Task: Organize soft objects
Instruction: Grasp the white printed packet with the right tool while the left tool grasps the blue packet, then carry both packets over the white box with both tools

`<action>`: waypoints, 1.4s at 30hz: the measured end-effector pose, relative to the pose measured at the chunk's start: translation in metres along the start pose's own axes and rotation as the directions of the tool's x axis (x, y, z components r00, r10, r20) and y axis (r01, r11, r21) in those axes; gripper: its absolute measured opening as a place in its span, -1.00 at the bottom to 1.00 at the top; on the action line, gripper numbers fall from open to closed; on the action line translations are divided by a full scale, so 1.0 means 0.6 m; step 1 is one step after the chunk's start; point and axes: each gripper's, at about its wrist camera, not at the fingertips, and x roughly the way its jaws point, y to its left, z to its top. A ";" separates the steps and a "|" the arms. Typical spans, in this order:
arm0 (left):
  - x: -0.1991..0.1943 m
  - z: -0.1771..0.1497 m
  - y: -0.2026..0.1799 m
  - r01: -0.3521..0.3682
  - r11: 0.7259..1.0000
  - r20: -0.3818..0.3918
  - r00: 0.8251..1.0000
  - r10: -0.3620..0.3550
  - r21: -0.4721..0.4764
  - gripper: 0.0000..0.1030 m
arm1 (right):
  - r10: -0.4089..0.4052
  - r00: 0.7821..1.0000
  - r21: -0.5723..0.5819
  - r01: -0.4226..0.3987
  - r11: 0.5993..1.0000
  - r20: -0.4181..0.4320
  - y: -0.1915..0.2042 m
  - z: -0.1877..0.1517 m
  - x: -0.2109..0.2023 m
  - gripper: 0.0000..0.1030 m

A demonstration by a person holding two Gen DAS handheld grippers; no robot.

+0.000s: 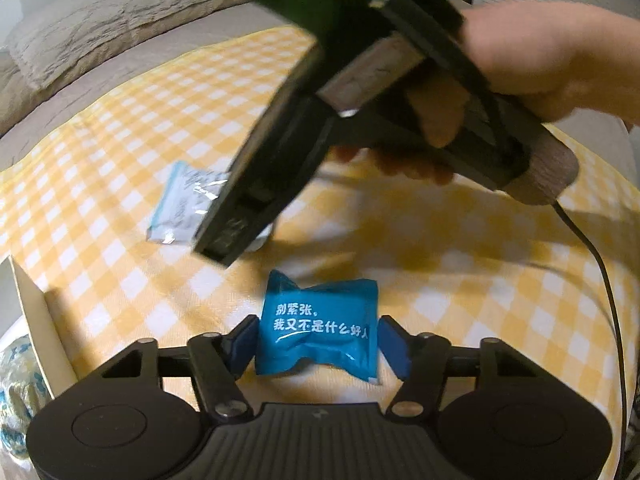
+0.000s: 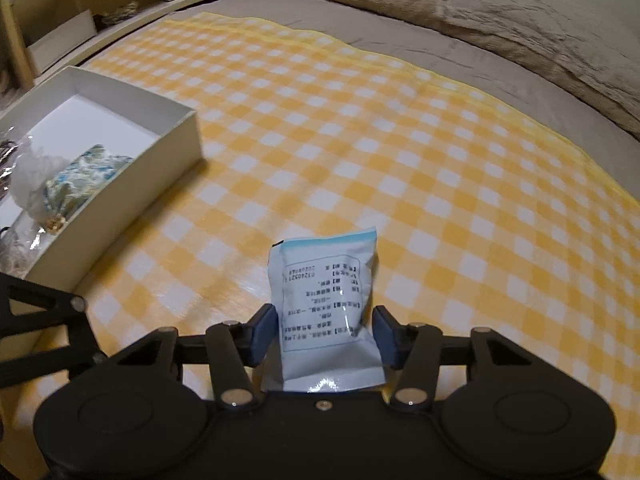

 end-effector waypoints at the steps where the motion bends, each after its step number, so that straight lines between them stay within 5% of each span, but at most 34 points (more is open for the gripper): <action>1: 0.000 0.001 0.001 0.000 1.000 0.000 1.000 0.000 -0.007 0.23 | -0.011 1.000 0.009 0.011 1.000 -0.002 -0.005 -0.003 -0.003 -0.01; 14: -0.031 -0.005 -0.018 -0.029 0.998 0.029 0.999 0.030 -0.064 0.13 | -0.063 0.998 0.077 0.064 0.995 -0.020 -0.040 -0.037 -0.044 -0.19; 24: -0.089 -0.005 -0.014 -0.072 0.989 0.096 0.992 0.085 -0.127 0.14 | -0.067 0.996 0.177 0.056 0.983 0.057 -0.052 -0.031 -0.103 -0.20; 34: -0.184 -0.022 0.031 -0.142 0.954 0.183 0.964 0.194 -0.265 0.14 | -0.126 0.980 0.259 0.083 0.962 0.154 -0.055 -0.010 -0.172 -0.20; 42: -0.260 -0.059 0.081 -0.208 0.900 0.202 0.932 0.302 -0.384 0.14 | -0.128 0.970 0.294 0.063 0.954 0.207 -0.033 0.019 -0.191 -0.20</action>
